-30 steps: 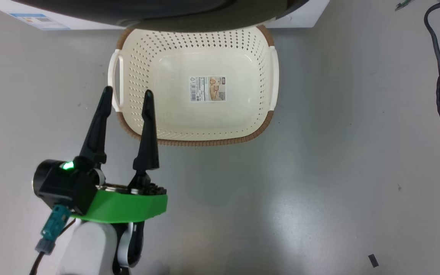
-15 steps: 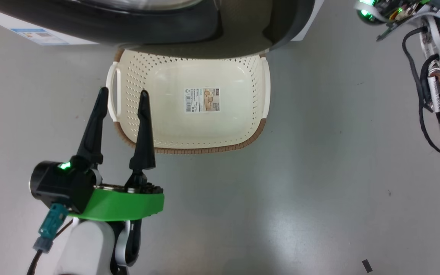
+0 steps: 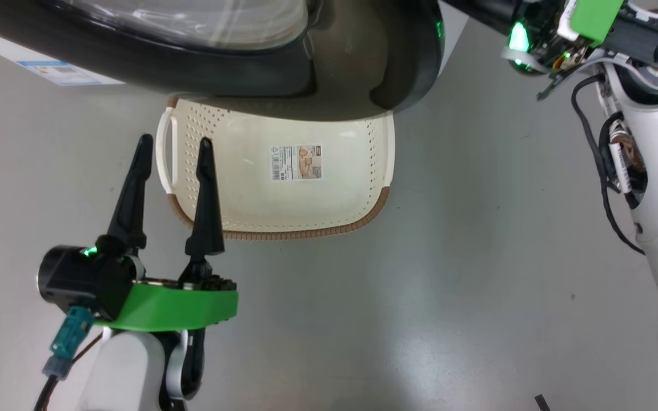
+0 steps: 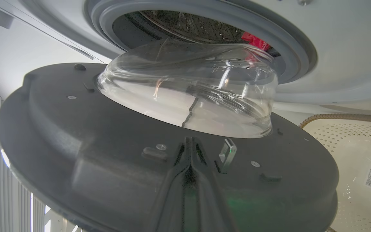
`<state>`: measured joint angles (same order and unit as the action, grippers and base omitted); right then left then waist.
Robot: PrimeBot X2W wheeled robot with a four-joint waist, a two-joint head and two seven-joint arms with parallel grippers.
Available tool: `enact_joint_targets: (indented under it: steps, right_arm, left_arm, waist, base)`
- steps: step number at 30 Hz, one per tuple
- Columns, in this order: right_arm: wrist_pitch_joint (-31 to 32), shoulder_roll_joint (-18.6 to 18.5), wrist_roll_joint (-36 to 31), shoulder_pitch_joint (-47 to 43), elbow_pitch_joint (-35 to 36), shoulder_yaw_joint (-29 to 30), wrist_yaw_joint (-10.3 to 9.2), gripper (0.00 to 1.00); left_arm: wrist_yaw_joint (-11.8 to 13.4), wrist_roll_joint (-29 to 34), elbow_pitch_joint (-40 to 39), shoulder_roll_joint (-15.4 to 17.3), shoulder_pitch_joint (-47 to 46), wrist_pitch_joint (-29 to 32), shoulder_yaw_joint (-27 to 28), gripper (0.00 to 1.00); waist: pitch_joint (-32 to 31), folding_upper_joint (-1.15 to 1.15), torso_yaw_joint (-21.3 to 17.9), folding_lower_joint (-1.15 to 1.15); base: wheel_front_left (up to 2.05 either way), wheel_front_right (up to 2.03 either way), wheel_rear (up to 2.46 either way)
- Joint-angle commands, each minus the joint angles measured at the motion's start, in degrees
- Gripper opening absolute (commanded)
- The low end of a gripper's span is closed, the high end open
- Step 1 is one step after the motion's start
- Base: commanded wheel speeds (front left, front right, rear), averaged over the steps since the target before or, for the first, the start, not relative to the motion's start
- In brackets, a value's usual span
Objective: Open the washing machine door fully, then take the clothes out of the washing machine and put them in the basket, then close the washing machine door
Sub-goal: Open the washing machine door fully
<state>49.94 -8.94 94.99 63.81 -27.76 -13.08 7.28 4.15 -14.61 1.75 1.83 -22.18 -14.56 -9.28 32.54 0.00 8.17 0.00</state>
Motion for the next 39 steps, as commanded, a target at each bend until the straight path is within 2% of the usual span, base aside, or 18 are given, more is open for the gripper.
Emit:
enact_joint_targets:
  steps: [1,4,5,7,12,13,18,21,25,31,35,39]
  right_arm:
    - [0.4,1.8,-1.4,-1.5,1.5,-0.2,0.21,0.00]
    - [-0.8,2.0,-2.1,-1.9,1.4,0.3,0.21,0.00]
    - [-1.6,2.0,-2.5,-2.0,1.4,0.7,0.21,0.07]
    - [-3.3,2.0,-3.7,-2.3,1.7,1.0,0.21,1.00]
    - [-11.5,1.3,-8.2,-4.0,4.9,2.2,0.21,1.00]
    - [-11.5,1.3,-8.2,-4.0,4.9,2.2,0.21,1.00]
    - [-23.4,-0.7,-15.0,-7.9,9.2,0.3,0.21,1.00]
    - [-32.5,-2.9,-19.8,-10.4,11.5,-2.7,0.21,1.00]
    - [-45.2,-7.2,-26.4,-13.1,12.9,-10.0,0.21,1.00]
    - [-61.5,-11.0,-30.2,-15.5,9.6,-17.7,0.21,1.00]
    - [-64.8,-11.8,-36.3,-16.0,6.8,-19.0,0.21,1.00]
    - [-64.9,-9.6,-49.0,-19.1,9.4,-11.3,0.21,1.00]
  left_arm:
    - [-0.1,0.5,-1.1,1.0,1.7,-0.4,2.0,1.00]
    - [-0.1,0.5,-1.0,1.0,1.9,-0.4,2.1,1.00]
    - [-0.2,0.5,-1.0,1.0,1.9,-0.4,2.1,1.00]
    - [-0.2,0.5,-1.0,1.0,2.0,-0.4,2.2,1.00]
    - [-0.2,0.4,-0.8,1.0,1.9,-0.4,2.1,1.00]
    - [-0.2,0.4,-0.8,1.0,1.9,-0.4,2.1,1.00]
    - [-0.1,0.2,-0.2,1.0,2.1,-0.4,2.2,1.00]
    - [-0.1,0.0,0.2,1.0,2.2,-0.4,2.4,1.00]
    - [-0.3,0.0,0.8,1.0,2.5,-0.4,2.6,1.00]
    - [-0.6,0.0,1.3,1.0,3.1,-0.4,3.0,1.00]
    - [-0.7,0.0,1.4,1.0,3.6,-0.4,3.5,1.00]
    - [-0.9,-0.1,1.3,1.0,3.6,-0.4,3.6,1.00]
  waist:
    - [-0.4,0.00,-0.1,0.00]
    - [-0.8,0.00,-0.1,0.00]
    - [-0.8,0.00,-0.1,0.00]
    - [-0.9,0.00,-0.2,0.00]
    - [-1.0,0.00,-0.3,0.00]
    - [-1.0,0.00,-0.3,0.00]
    - [-1.7,0.00,-0.5,0.00]
    - [-2.3,0.00,-0.8,0.00]
    - [-3.2,0.00,-1.3,0.00]
    - [-4.8,0.00,-2.1,0.00]
    - [-5.7,0.00,-2.8,0.00]
    - [-5.9,0.00,-3.1,0.00]
  base:
    - [0.00,0.00,0.00]
    - [0.00,0.00,0.00]
    - [0.00,0.00,0.00]
    - [0.00,0.00,0.00]
    - [0.00,0.00,0.00]
    - [0.00,0.00,0.00]
    - [0.00,0.00,0.00]
    - [0.00,0.00,0.00]
    - [0.00,0.00,0.00]
    - [0.00,0.00,0.00]
    - [0.00,0.00,0.00]
    - [0.00,0.00,0.00]
